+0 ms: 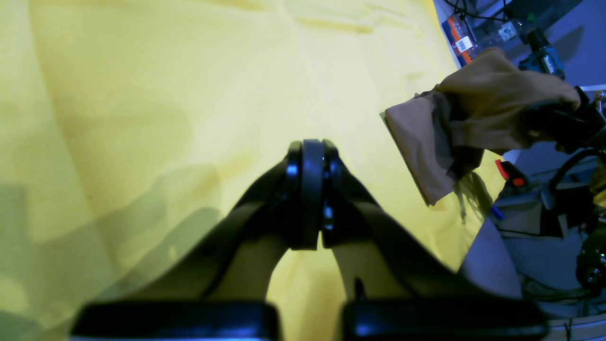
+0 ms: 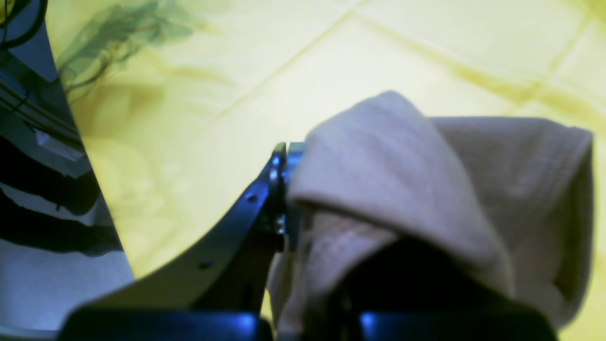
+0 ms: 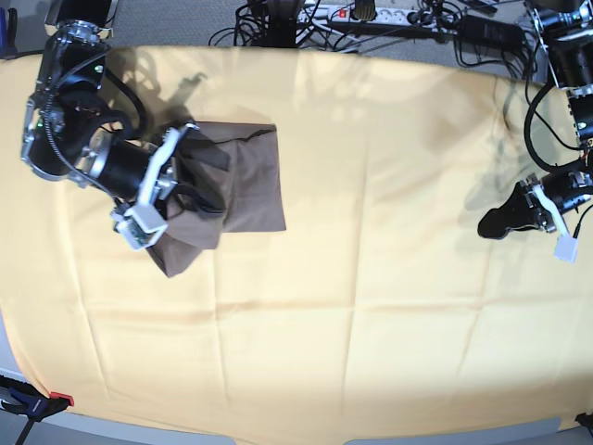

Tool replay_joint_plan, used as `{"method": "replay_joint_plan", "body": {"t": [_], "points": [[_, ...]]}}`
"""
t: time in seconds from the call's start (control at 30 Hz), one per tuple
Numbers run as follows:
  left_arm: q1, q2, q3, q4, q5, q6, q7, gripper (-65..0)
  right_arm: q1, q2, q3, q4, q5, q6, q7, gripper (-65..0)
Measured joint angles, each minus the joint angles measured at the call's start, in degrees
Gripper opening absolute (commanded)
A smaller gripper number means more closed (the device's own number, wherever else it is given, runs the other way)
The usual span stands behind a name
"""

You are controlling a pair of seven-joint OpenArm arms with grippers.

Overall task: Fold the T-shirt properly
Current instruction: 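Lift the strip end with the right gripper and fold it over the doubled strip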

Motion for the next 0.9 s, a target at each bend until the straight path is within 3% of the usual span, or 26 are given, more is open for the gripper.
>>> {"method": "replay_joint_plan", "body": {"t": [0.17,0.2,0.3,0.33,0.37,0.6,0.9], "points": [[0.0,0.0,0.0,0.0,0.0,0.0,0.0,-65.0,1.3,-2.8,-8.7,-1.0,-9.4,0.0,3.3,-65.0],[0.0,0.0,0.0,0.0,0.0,0.0,0.0,-65.0,1.6,-3.6,-10.3,-1.5,-11.3,0.0,3.7,-59.9],[0.0,0.1,0.0,0.0,0.0,0.0,0.0,-65.0,3.1,-4.5,-14.8,-2.8,-14.8,0.0,4.0,-29.2],[0.0,0.1,0.0,0.0,0.0,0.0,0.0,-65.0,3.7,-4.5,-16.3,-2.8,-15.6,0.0,4.0,-22.7],[0.0,0.1,0.0,0.0,0.0,0.0,0.0,-65.0,4.3,-4.5,-17.5,-2.8,-15.6,0.1,3.8,-20.6],[0.0,0.1,0.0,0.0,0.0,0.0,0.0,-65.0,6.5,-4.0,-18.8,6.3,-14.3,0.2,-0.1,-20.7],[0.0,0.1,0.0,0.0,0.0,0.0,0.0,-65.0,-2.5,1.5,-18.8,15.1,-16.7,0.2,-0.6,-20.8]]}}
